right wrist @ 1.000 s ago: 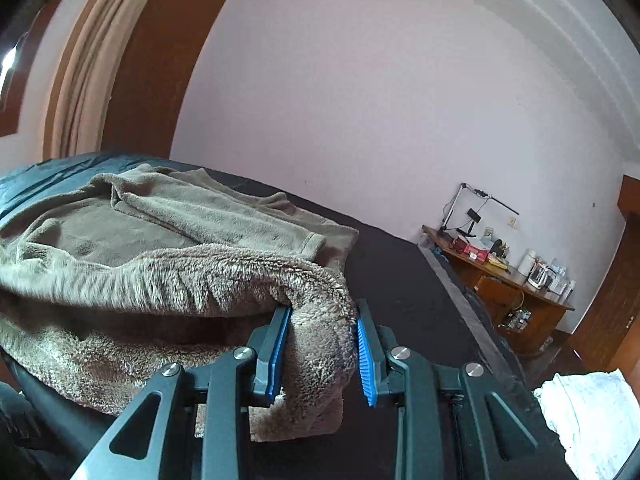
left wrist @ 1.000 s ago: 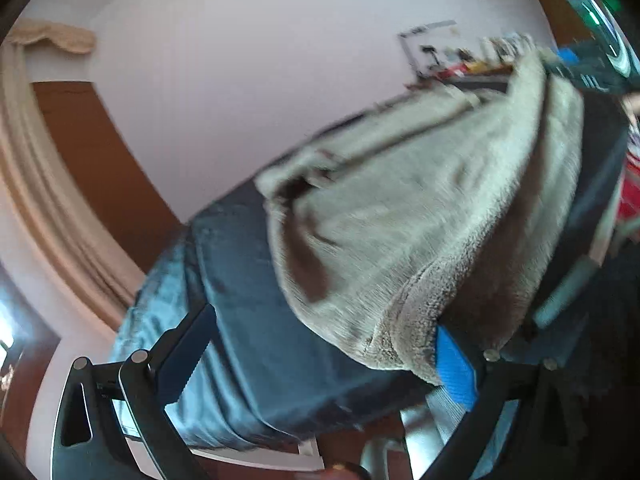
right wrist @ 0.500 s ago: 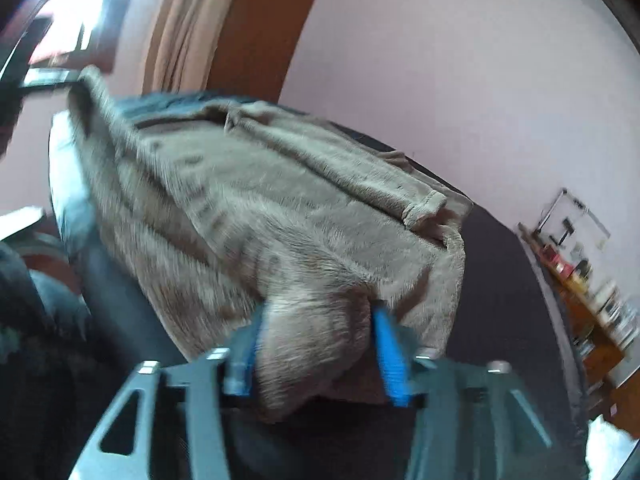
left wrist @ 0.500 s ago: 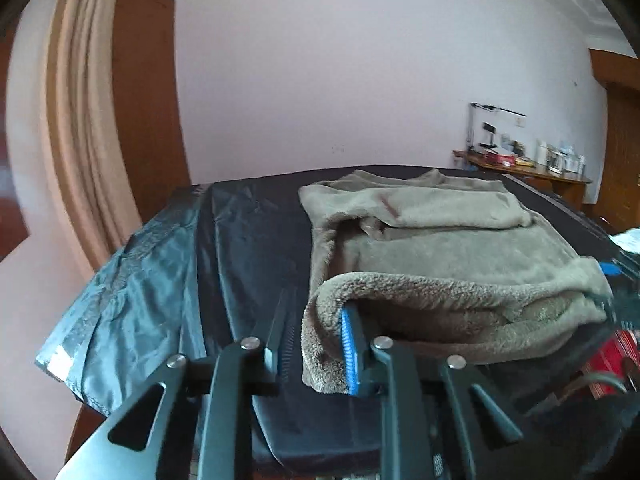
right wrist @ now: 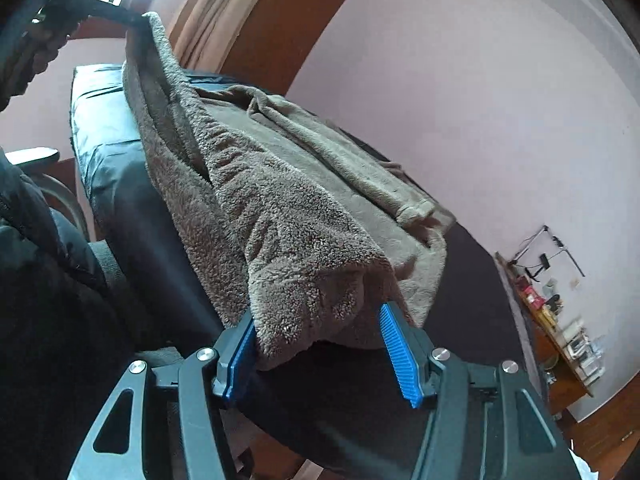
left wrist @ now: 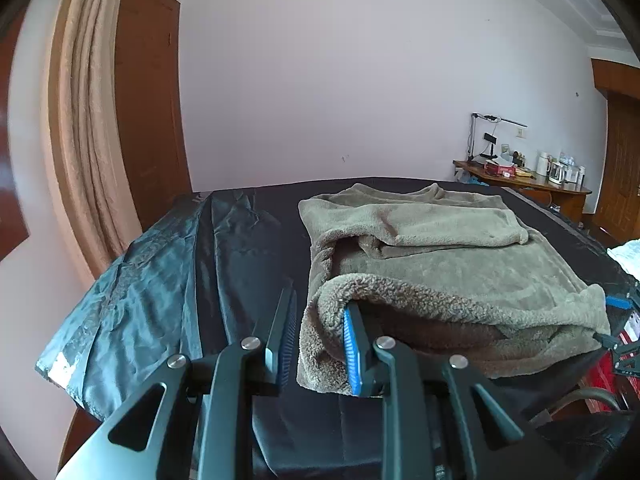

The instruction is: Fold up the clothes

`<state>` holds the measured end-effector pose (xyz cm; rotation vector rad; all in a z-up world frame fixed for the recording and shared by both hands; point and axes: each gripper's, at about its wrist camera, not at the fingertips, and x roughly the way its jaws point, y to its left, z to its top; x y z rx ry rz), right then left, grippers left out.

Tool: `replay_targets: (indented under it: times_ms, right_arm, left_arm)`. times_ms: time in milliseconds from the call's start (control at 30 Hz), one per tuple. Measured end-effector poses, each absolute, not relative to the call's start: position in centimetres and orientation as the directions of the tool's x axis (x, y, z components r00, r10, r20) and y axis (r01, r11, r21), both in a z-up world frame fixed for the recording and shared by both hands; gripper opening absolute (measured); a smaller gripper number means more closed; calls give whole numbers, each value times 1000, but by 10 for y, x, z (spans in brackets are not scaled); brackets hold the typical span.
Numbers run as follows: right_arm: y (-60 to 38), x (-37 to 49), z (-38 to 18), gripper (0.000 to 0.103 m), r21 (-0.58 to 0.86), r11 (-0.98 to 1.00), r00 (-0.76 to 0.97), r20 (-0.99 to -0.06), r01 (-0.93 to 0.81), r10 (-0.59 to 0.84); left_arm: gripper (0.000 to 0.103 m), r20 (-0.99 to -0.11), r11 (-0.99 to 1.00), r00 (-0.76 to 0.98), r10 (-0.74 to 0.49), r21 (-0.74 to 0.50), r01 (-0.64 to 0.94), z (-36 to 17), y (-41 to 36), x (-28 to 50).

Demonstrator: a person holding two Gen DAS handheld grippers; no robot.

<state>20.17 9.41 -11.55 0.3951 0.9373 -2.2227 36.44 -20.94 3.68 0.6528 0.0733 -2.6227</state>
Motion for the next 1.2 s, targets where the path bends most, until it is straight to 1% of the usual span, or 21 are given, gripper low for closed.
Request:
replay_targets:
  times_ms: [33, 67, 100, 133, 167, 200, 233, 333, 467, 500, 600, 700, 833, 1067, 1200]
  right_arm:
    - [93, 203, -114, 59, -535, -522, -748, -483, 664, -455]
    - [92, 203, -112, 54, -543, -527, -756, -475, 654, -450]
    - [91, 203, -110, 36, -548, -530, -762, -469, 647, -447]
    - [91, 204, -107, 27, -554, -533, -768, -462, 640, -443]
    - [90, 204, -105, 25, -555, -533, -769, -459, 639, -444]
    - [89, 205, -104, 18, -555, -533, -770, -457, 639, -446]
    - [88, 206, -102, 13, -558, -529, -768, -456, 640, -449]
    - [89, 203, -99, 9, -535, -551, -768, -450, 640, -455]
    - [101, 191, -77, 9, -424, -649, -773, -407, 631, -486]
    - [105, 188, -69, 9, -401, -670, -778, -391, 625, -492]
    - [108, 183, -45, 9, -402, -725, -829, -305, 558, -469]
    - [107, 182, -30, 9, -434, -759, -874, -233, 486, -426]
    - [101, 171, -15, 9, -441, -789, -904, -175, 427, -391]
    - [94, 148, 3, 9, -442, -811, -923, -148, 384, -356]
    - [86, 125, 8, 9, -433, -814, -922, -171, 388, -349]
  left_arm:
    - [26, -458, -904, -794, -399, 55, 423, 37, -209, 364]
    - [26, -458, -905, -794, -400, 57, 422, 37, -209, 364]
    - [26, -458, -905, -794, -400, 59, 422, 38, -209, 364]
    - [26, -458, -905, -794, -400, 61, 421, 38, -209, 364]
    - [26, -458, -905, -794, -401, 63, 420, 38, -209, 364]
    - [26, -457, -907, -796, -396, 62, 416, 38, -209, 365]
    - [26, -456, -910, -800, -389, 59, 409, 39, -210, 365]
    - [26, -452, -920, -812, -369, 51, 389, 39, -212, 366]
    - [26, -446, -931, -828, -340, 39, 362, 40, -214, 367]
    - [25, -445, -934, -831, -333, 37, 355, 40, -214, 367]
    - [24, -409, -937, -846, -342, 84, 338, 50, -205, 364]
    - [24, -357, -932, -861, -362, 139, 334, 65, -196, 359]
    - [24, -313, -932, -878, -362, 156, 328, 86, -196, 347]
    - [24, -285, -924, -880, -380, 157, 349, 107, -201, 313]
    - [24, -291, -923, -877, -384, 144, 356, 115, -207, 290]
